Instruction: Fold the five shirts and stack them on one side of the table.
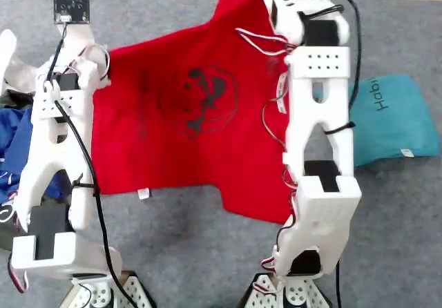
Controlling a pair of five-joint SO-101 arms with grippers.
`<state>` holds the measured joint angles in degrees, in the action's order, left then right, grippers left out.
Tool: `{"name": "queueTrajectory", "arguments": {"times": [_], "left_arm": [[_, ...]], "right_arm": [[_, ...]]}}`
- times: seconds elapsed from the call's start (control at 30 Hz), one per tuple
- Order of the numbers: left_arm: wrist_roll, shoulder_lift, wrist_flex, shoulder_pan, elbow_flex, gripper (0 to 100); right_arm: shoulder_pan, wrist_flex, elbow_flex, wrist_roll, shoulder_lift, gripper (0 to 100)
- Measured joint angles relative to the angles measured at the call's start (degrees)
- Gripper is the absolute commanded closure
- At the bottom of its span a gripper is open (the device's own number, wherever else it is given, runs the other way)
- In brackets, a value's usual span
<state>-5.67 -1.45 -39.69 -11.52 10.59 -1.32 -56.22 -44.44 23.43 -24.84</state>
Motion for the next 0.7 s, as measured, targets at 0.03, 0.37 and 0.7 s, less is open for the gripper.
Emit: {"name": "queueTrajectory", "arguments": {"times": [0.03,0.37,0.7], "left_arm": [[0.00,0.00,-2.55,-0.18,0.00,97],[0.00,0.00,-15.91,-0.35,6.86,97],[0.00,-9.41,-7.30,0.35,31.74,97]], "right_arm": [[0.09,-4.40,-1.05,0.00,0.00,98.5],[0.00,-40.62,-5.36,0.00,0.00,98.5],[2.55,-43.16,13.36,3.69,4.48,98.5]]}}
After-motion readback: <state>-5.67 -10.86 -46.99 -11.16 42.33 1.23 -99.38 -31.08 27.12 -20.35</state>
